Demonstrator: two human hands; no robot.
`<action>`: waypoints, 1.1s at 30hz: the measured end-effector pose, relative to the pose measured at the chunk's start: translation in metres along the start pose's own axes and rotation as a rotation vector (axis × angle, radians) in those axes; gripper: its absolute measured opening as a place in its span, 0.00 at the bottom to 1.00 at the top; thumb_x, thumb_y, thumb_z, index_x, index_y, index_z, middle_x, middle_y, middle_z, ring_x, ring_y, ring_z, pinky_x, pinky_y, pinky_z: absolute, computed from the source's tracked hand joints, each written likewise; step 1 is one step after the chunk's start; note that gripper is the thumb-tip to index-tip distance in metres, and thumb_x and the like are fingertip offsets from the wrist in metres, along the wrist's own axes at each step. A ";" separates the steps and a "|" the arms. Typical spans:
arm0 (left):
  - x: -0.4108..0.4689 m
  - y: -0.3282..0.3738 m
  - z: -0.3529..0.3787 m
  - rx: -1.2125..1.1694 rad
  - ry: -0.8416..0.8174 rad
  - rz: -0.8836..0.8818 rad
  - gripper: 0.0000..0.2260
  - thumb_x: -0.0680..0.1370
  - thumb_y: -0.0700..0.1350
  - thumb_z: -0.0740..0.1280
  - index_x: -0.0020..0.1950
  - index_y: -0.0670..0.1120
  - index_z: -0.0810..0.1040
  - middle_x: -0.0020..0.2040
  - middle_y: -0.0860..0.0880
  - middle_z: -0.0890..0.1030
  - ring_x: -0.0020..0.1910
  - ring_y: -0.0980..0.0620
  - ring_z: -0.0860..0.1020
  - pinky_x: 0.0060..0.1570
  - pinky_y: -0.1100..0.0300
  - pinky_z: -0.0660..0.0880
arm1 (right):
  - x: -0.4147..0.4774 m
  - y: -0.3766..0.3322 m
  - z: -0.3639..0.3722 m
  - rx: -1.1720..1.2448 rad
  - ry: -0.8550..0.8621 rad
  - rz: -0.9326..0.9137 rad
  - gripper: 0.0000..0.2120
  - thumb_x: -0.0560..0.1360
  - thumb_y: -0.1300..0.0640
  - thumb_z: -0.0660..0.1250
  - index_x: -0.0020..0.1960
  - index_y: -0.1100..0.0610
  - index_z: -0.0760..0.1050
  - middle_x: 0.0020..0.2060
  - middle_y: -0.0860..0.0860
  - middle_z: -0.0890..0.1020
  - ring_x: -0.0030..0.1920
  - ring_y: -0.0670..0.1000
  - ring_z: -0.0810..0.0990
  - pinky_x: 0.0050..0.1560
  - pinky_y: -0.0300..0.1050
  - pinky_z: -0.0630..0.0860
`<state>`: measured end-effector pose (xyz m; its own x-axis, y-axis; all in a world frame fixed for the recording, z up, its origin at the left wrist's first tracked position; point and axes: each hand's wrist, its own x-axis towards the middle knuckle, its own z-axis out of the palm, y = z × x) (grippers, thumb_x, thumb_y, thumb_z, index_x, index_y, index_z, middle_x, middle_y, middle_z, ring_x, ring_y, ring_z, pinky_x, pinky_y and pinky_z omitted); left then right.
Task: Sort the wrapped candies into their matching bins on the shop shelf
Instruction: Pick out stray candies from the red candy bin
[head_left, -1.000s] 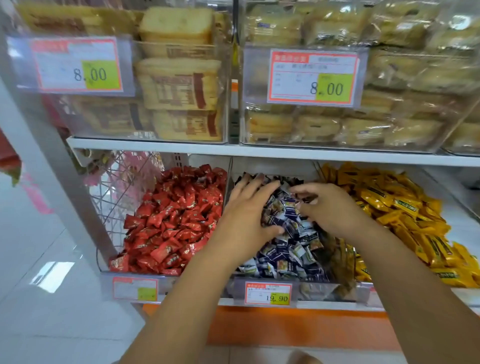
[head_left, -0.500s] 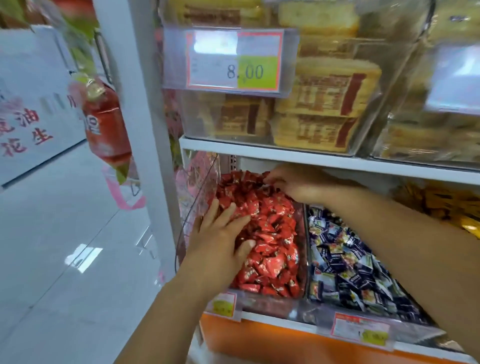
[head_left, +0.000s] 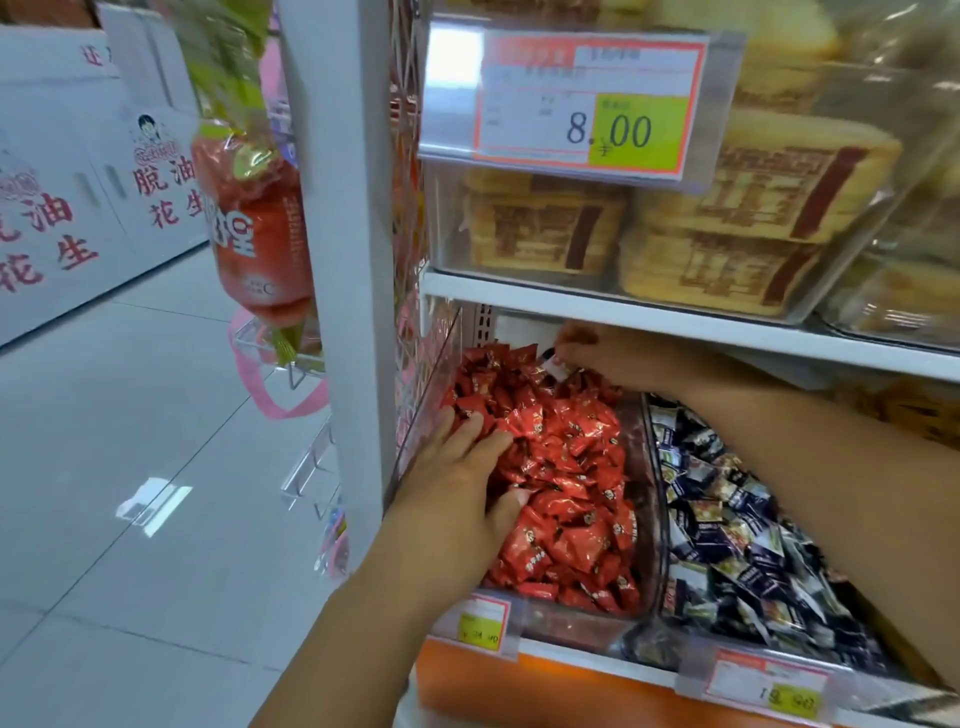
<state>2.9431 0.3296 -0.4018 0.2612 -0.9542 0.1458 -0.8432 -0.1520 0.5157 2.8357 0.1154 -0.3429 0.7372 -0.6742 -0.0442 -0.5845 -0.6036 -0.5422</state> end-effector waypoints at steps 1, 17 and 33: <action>-0.001 0.001 0.000 0.007 -0.008 -0.007 0.27 0.80 0.58 0.59 0.77 0.57 0.55 0.79 0.56 0.49 0.77 0.57 0.40 0.73 0.61 0.42 | -0.005 0.003 -0.003 0.001 0.041 0.014 0.15 0.82 0.55 0.56 0.54 0.66 0.75 0.42 0.56 0.77 0.43 0.52 0.76 0.38 0.40 0.68; -0.016 0.005 0.012 0.128 -0.072 -0.057 0.39 0.71 0.72 0.58 0.76 0.65 0.43 0.77 0.57 0.34 0.75 0.51 0.32 0.75 0.50 0.42 | -0.022 -0.024 -0.009 -0.426 -0.219 0.028 0.17 0.80 0.63 0.60 0.67 0.56 0.71 0.62 0.50 0.74 0.58 0.53 0.77 0.57 0.44 0.76; -0.020 -0.007 0.018 0.019 0.009 -0.053 0.46 0.69 0.71 0.64 0.74 0.64 0.35 0.76 0.58 0.32 0.76 0.55 0.37 0.74 0.55 0.46 | 0.047 0.013 0.047 -0.455 -0.380 0.107 0.21 0.74 0.42 0.66 0.64 0.49 0.74 0.61 0.50 0.77 0.58 0.51 0.76 0.64 0.47 0.70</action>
<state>2.9354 0.3454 -0.4237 0.3101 -0.9423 0.1258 -0.8366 -0.2077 0.5069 2.8790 0.0959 -0.3912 0.6868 -0.5928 -0.4206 -0.6869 -0.7186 -0.1086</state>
